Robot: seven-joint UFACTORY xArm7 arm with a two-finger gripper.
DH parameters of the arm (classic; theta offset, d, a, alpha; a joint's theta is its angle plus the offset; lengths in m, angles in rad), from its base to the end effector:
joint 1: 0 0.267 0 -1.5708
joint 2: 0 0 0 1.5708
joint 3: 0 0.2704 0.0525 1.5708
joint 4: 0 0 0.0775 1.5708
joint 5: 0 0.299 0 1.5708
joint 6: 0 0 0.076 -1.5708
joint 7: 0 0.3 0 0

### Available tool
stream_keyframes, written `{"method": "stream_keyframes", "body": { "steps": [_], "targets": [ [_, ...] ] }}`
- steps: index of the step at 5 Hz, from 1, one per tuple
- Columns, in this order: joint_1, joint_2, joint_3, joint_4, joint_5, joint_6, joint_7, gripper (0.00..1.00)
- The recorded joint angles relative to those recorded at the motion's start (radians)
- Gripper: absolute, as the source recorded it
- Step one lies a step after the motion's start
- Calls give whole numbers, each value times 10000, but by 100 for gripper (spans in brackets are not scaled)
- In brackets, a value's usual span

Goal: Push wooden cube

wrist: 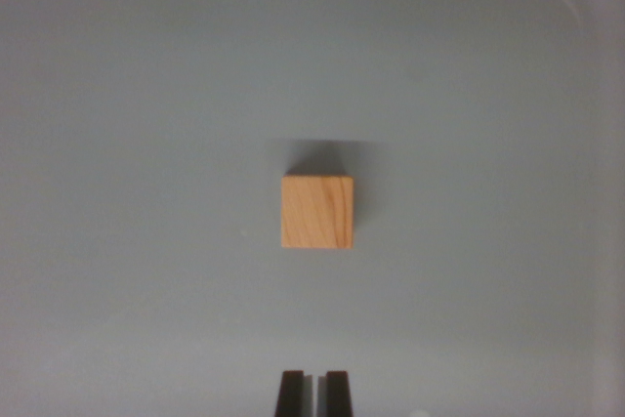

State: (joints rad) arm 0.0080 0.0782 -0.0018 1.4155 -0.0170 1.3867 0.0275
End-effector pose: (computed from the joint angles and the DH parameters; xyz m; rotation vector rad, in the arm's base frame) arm 0.4434 -0.0020 0.2353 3.1229 -0.0277 -0.0767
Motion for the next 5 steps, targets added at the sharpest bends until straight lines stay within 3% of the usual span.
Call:
{"method": "stream_keyframes", "body": {
  "steps": [1, 2, 3, 4, 5],
  "targets": [
    [-14, 117, -6, -321, 30, -426, -35, 0],
    [-14, 117, -6, -321, 30, -426, -35, 0],
    [-28, 240, -12, -655, 62, -871, -71, 0],
    [-28, 240, -12, -655, 62, -871, -71, 0],
    [-42, 359, -17, -982, 93, -1306, -107, 0]
  ]
}}
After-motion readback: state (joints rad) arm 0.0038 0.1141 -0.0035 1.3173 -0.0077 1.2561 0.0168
